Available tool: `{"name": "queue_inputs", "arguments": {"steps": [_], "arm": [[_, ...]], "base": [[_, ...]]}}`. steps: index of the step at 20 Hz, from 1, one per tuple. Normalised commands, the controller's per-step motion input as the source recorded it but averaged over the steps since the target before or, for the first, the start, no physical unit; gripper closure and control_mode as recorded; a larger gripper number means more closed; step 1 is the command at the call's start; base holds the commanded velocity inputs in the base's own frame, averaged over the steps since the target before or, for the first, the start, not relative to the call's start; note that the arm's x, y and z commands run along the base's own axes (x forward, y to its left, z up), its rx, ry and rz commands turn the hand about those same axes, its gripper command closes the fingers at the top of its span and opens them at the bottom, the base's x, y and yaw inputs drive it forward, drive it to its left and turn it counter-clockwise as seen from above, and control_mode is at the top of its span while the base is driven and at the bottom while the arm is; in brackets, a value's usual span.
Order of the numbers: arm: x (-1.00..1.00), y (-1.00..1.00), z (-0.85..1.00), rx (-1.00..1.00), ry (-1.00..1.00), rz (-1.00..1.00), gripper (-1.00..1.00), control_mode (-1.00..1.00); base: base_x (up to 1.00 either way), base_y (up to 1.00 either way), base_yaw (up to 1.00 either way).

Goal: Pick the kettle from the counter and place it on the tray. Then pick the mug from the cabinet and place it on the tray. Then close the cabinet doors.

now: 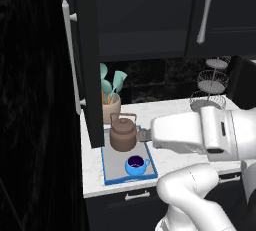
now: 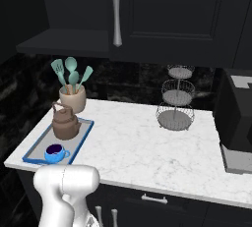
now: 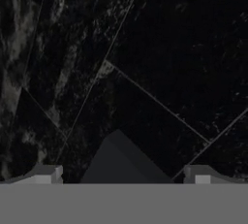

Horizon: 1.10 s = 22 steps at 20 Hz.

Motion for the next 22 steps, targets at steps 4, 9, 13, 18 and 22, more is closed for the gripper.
{"name": "queue_inputs", "arguments": {"steps": [4,9,13,18,22], "arm": [[-0.09,0.41,-0.13,0.09,-0.11,0.02,-1.0,-1.0],[0.05,0.42,-0.16,0.09,-0.04,0.0,-1.0,-1.0],[0.24,0.45,-0.21,0.05,-0.01,-0.01,-1.0,-1.0],[0.45,0.32,-0.22,0.01,0.0,-0.1,-1.0,-1.0],[0.57,0.19,-0.2,0.0,-0.01,-0.19,-1.0,-1.0]], "base": [[0.0,0.0,0.0],[0.0,0.0,0.0],[0.0,0.0,0.0],[0.0,0.0,0.0],[0.0,0.0,0.0]]}}
